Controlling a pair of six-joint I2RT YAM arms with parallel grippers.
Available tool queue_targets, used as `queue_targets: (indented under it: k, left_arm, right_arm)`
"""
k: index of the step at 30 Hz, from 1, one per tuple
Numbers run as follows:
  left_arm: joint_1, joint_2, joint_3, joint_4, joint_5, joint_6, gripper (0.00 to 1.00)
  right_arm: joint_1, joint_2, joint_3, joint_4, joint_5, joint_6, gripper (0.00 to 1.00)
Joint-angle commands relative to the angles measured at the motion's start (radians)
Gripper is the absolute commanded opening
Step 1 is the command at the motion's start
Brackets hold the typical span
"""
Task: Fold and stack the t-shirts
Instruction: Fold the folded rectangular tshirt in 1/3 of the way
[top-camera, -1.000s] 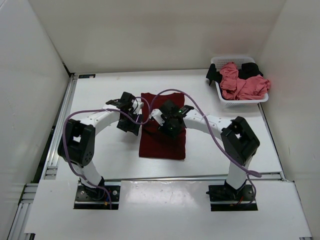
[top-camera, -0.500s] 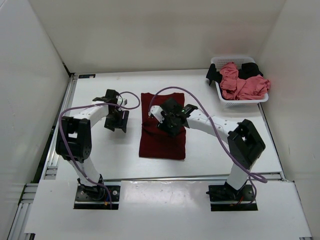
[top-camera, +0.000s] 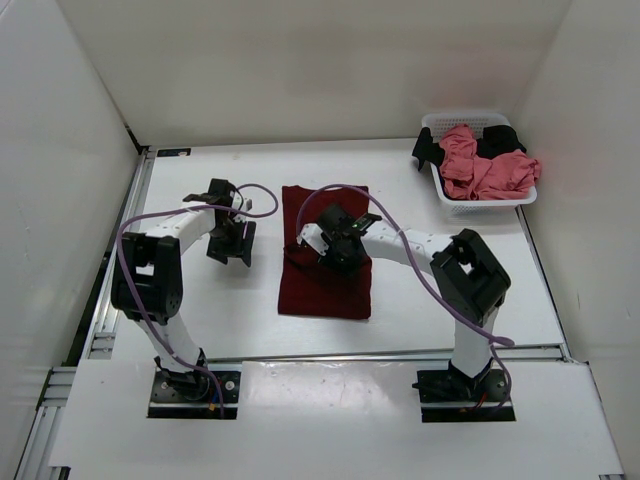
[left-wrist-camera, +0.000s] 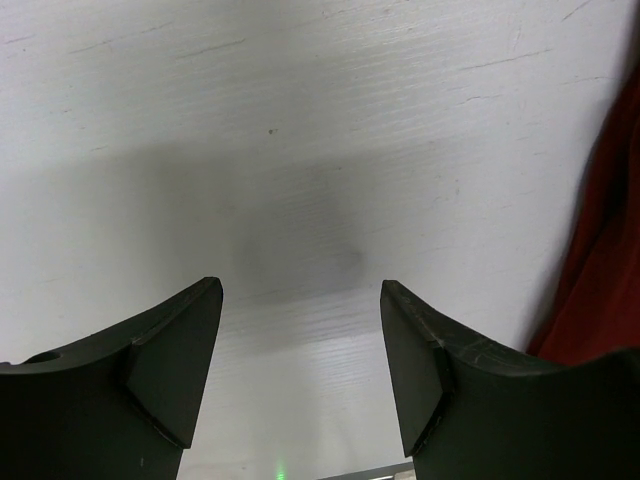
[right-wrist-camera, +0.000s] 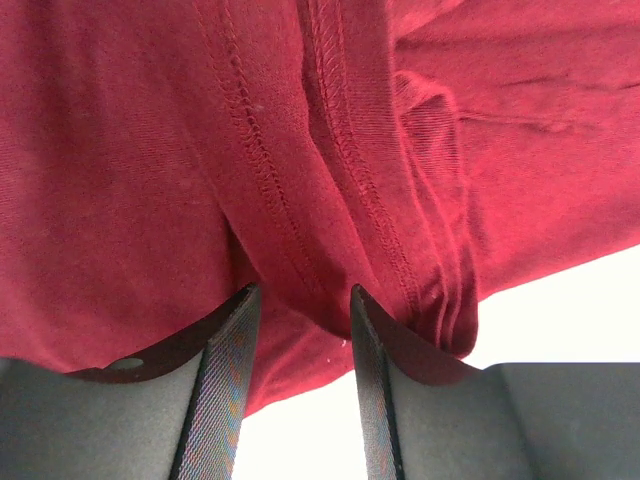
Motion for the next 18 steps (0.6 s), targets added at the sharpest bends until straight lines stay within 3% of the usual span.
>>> queue_targets:
  k: [1, 7, 12, 18]
  left_arm:
    - [0.008, 0.001, 0.031, -0.005, 0.025, 0.004, 0.76]
    - [0.008, 0.001, 0.031, -0.005, 0.025, 0.004, 0.76]
    - [0.008, 0.001, 0.031, -0.005, 0.035, 0.004, 0.76]
    - [0.008, 0.001, 0.022, -0.015, 0.036, 0.004, 0.76]
  right_arm:
    - [0.003, 0.023, 0.038, -0.001, 0.037, -0.022, 0.44]
    - [0.003, 0.033, 0.018, -0.001, 0.026, -0.022, 0.35]
    - [0.003, 0.023, 0.019, 0.018, 0.080, -0.004, 0.21]
    - [-0.006, 0.023, 0.059, 0.018, 0.089, 0.018, 0.16]
